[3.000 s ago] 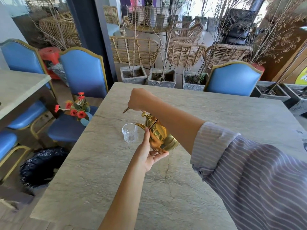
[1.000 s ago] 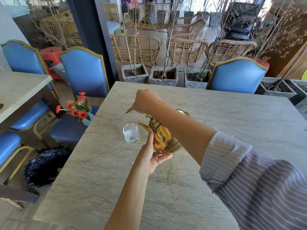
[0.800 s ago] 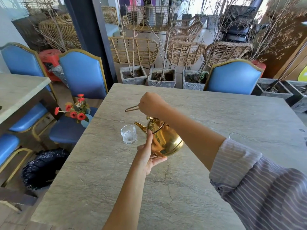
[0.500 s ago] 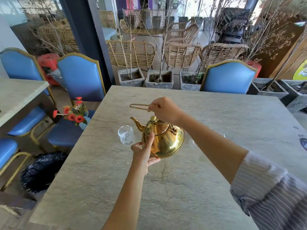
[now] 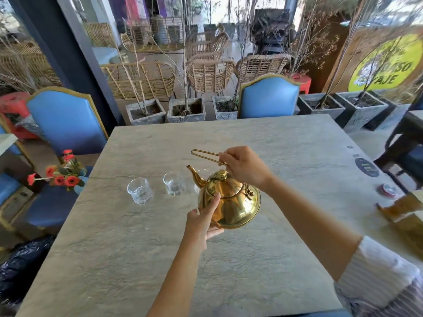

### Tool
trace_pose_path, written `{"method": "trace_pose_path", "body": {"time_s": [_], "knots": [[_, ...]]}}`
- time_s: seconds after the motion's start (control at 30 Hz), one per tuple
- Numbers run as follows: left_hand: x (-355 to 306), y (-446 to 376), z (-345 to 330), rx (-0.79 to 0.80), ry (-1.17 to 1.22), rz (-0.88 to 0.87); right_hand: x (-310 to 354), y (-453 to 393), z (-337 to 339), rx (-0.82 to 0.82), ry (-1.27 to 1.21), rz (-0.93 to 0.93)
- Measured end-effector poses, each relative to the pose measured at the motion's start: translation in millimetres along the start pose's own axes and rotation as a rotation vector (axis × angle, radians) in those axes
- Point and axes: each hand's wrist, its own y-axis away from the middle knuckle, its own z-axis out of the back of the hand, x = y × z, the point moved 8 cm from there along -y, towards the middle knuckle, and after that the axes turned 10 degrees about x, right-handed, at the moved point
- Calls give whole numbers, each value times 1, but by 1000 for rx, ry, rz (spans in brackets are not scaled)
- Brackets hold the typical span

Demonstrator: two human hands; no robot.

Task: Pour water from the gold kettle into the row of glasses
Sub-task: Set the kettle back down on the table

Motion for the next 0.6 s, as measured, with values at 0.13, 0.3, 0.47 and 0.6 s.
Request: {"method": "trace_pose_path", "body": {"time_s": [0.13, 0.3, 0.47, 0.6], "knots": [[27, -2, -35, 47, -43, 51, -34, 34, 24, -59, 17, -44], [56, -4, -85, 114, -47, 126, -87, 77, 54, -101, -59, -194], [81, -13, -128, 153, -119, 179, -138, 119, 83, -190, -118, -397], [102, -27, -164, 190, -183, 205, -171, 146, 102, -282, -180, -466]]}}
